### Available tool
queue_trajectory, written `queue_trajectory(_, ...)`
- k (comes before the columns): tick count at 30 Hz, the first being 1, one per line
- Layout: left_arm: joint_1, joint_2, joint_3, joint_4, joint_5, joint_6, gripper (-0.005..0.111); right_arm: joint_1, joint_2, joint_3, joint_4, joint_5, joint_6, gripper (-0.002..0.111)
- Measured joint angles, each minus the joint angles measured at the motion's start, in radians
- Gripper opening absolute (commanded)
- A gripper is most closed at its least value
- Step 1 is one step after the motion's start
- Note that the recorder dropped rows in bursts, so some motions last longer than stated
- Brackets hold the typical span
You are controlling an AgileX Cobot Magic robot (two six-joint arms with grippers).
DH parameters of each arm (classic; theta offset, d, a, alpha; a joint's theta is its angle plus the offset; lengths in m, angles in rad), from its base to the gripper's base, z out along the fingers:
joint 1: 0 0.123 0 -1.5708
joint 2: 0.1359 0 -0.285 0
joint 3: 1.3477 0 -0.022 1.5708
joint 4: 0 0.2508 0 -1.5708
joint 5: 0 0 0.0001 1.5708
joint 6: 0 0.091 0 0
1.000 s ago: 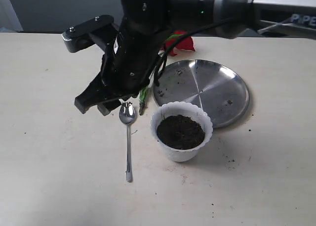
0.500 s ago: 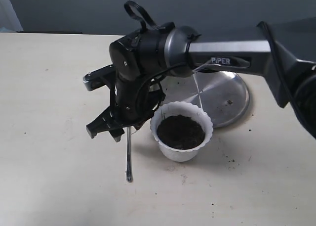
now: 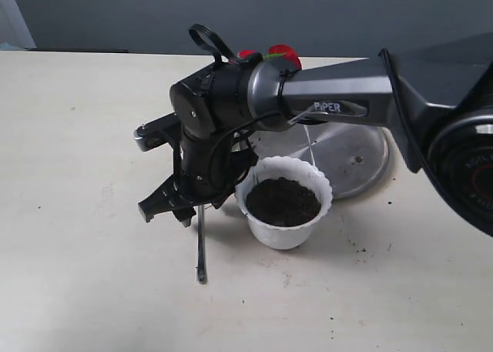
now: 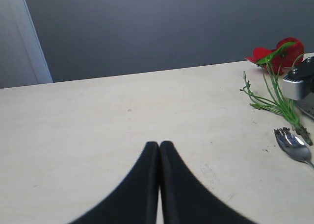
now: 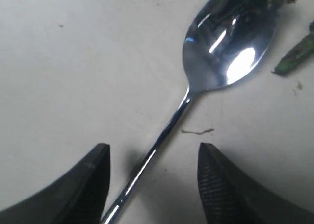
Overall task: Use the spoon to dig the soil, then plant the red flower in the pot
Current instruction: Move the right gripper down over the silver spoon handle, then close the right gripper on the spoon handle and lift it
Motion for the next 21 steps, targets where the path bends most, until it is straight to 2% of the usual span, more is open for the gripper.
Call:
queue_trajectory(10,0.0,0.0,0.0,0.0,0.0,0.0,0.0,0.0,0.019,-0.008,0.004,-0.011,-0.002,0.053)
queue_trajectory(14,0.0,0.0,0.0,0.0,0.0,0.0,0.0,0.0,-0.008,-0.006,0.004,0.039,0.002,0.053)
queue_trajectory(21,0.0,0.0,0.0,0.0,0.0,0.0,0.0,0.0,-0.119,-0.005,-0.002,-0.023,0.004,0.053)
